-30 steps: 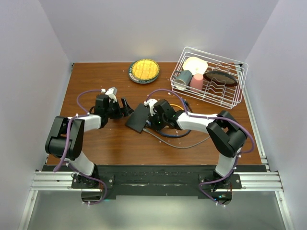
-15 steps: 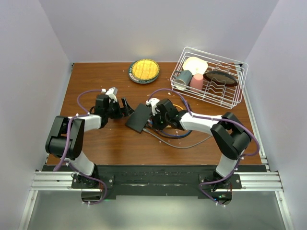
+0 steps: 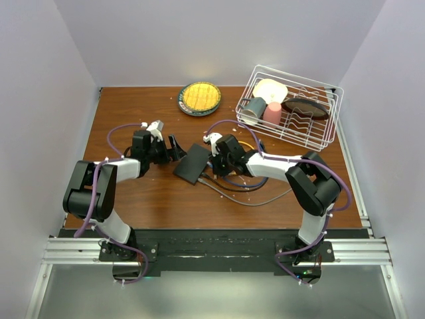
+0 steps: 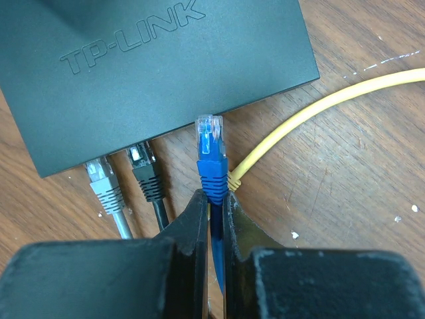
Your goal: Insert the plug into the switch port
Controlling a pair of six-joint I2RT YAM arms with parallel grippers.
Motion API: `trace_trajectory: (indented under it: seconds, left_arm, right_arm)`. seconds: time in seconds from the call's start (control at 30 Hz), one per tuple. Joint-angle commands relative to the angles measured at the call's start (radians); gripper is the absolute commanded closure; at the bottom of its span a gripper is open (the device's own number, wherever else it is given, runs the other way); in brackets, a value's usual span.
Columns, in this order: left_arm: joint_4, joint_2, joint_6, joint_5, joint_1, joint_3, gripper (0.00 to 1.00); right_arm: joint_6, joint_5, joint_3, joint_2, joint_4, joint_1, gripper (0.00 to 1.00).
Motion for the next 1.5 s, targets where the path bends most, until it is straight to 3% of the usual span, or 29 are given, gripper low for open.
trace_trajectory:
  seconds: [0.0,0.5,0.87,1.27,1.47]
  left_arm:
    - [0.031,0.012,0.016,0.024,0.009,0.053,0.05]
    - [0.014,0.028,0.019,0.030,0.009,0.105,0.06]
    - [0.021,0.042,0.018,0.049,0.009,0.095,0.07]
    - [0.020,0.050,0.018,0.052,0.009,0.092,0.07]
    - [0.014,0.042,0.022,0.049,0.009,0.093,0.07]
  right_arm:
    - [-0.011,0.056,-0.004,0.038,-0.089,0.000,1.00]
    - [-0.031,0.110,0.057,-0.022,-0.274,0.016,1.00]
    - [-0.002,0.082,0.053,-0.201,-0.149,0.017,1.00]
    - [0.027,-0.054,0.060,-0.016,-0.006,0.017,1.00]
    - [0.048,-0.047,0.027,0.030,0.020,0.016,1.00]
